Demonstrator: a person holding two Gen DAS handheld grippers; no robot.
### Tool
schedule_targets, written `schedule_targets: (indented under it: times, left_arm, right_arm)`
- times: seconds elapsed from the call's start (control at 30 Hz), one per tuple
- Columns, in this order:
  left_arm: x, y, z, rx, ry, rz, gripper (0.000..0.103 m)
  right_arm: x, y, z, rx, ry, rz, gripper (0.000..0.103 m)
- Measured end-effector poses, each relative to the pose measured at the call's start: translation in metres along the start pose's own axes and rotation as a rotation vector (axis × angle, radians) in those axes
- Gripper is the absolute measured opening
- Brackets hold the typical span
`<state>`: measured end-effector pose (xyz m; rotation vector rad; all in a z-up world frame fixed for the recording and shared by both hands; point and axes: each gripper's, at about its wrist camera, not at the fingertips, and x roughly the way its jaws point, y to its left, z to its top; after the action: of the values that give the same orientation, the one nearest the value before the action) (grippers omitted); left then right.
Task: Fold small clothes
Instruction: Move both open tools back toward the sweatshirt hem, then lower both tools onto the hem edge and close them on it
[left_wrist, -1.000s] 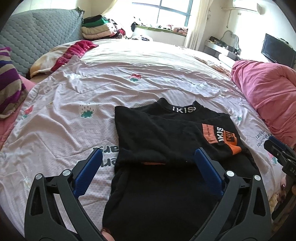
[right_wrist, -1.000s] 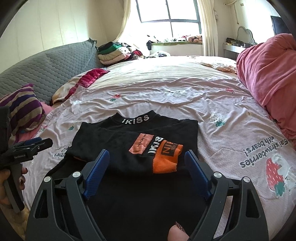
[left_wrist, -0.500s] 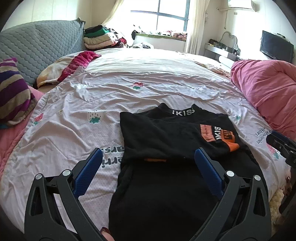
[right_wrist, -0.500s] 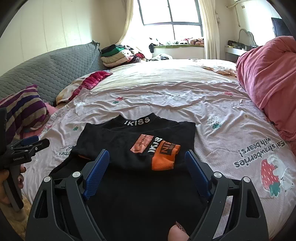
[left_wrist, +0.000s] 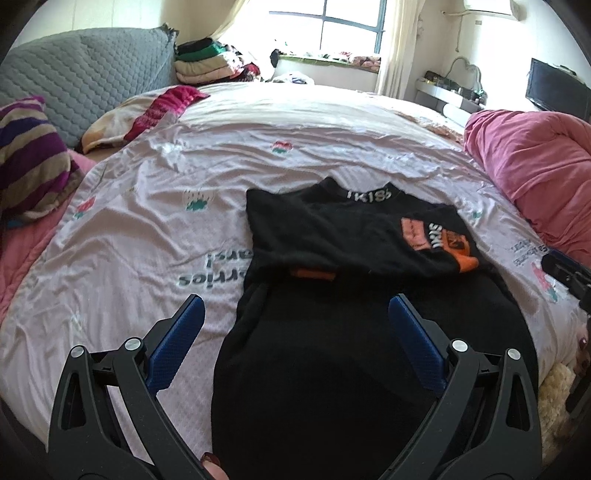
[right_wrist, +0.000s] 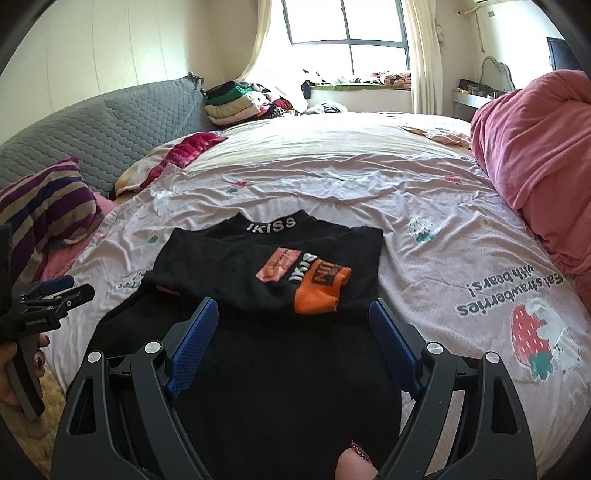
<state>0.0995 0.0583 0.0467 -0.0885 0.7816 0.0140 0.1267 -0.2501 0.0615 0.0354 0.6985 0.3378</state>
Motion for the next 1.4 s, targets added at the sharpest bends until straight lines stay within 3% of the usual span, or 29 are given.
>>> schedule_targets:
  times: [0.23,0.7,0.97,1.23,1.3,1.4]
  left_arm:
    - [0.005,0.005,-0.019,0.017,0.041,0.069,0.093]
    - [0.007,0.010,-0.051,0.023,0.107,0.103,0.093]
    - [0.005,0.025,-0.070,-0.006,0.154,0.095,0.093]
    - [0.000,0.037,-0.085,-0.049,0.198,0.003,0.093]
    - [-0.002,0.041,-0.088,-0.069,0.206,-0.033,0.088]
    - [-0.004,0.044,-0.093,-0.088,0.215,-0.069,0.068]
  right_arm:
    - [-0.002,-0.009,-0.017,0.003,0.031,-0.012,0.083]
    - [-0.003,-0.017,-0.049,-0.013,0.094,-0.024,0.083]
    - [-0.006,-0.022,-0.068,-0.009,0.130,-0.025,0.083]
    - [-0.013,-0.027,-0.083,-0.010,0.151,-0.032,0.083]
    - [-0.014,-0.028,-0.084,-0.011,0.153,-0.030,0.083]
    - [-0.017,-0.029,-0.089,-0.015,0.160,-0.030,0.083]
